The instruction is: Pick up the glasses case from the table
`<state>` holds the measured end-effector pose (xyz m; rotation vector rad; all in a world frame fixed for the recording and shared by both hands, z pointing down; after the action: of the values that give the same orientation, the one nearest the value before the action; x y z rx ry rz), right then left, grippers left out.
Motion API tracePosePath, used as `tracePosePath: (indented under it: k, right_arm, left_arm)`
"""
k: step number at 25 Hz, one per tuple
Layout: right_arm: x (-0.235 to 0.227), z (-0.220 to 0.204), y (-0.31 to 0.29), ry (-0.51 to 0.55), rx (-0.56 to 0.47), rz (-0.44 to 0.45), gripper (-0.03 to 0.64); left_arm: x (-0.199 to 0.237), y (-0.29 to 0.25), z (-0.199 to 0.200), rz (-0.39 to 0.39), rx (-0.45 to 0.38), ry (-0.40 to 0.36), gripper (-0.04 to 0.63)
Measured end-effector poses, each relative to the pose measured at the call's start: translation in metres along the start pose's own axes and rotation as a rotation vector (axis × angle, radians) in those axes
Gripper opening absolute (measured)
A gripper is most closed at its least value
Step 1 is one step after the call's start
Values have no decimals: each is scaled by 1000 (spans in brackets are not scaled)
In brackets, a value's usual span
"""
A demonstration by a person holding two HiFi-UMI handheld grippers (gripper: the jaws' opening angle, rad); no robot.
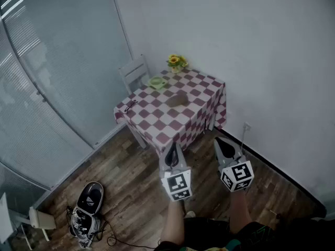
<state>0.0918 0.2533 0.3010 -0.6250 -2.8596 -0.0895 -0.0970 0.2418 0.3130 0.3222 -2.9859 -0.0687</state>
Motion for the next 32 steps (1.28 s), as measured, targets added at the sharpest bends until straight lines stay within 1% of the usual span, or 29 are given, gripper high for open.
tracePosePath:
  k: [3,5,7,11,14,18,24,28,32]
  right_arm:
    - [2,7,-12,13,-5,-9,3]
    - [-1,11,-19,-28,-31,-36,3]
    - [-5,12,-26,-57,-33,-48,3]
    - [-4,5,-37,-44,0,-63,3]
    - [-1,-3,-41,-18,35,-52,3]
    - [-8,-11,-38,-11,79,-65,3]
    - [-18,-28,-39,-6,106,-59,3]
    - [-38,-42,-52,-30,111,-67,3]
    - [-54,-54,-81,-35,116,-26,3]
  left_arm:
    - [12,-8,7,10,-8,9,11]
    - [19,-13,9,13,-7,12,11]
    - [23,-19,8,4,0,27,11]
    - [32,-28,-1,-45,18,104,11]
    - [36,-35,-10,-55,31,162,11]
    - [33,-40,-27,-68,72,194,11]
    - [28,-57,-46,-54,116,186,11]
    - [23,-77,-52,-44,107,174,11]
    - [26,-110,-58,-8,104,166,11]
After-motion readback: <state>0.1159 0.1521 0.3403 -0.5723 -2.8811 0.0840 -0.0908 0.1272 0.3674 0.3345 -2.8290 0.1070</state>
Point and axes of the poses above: the fingertips, and each gripper's own axes: y backward along the fingers, x to its left, z out of its top, the point moved 5 cm from there along y, backward along the fingers, and after that the axes turned 9 degrees about y, right-handed, at the moved point
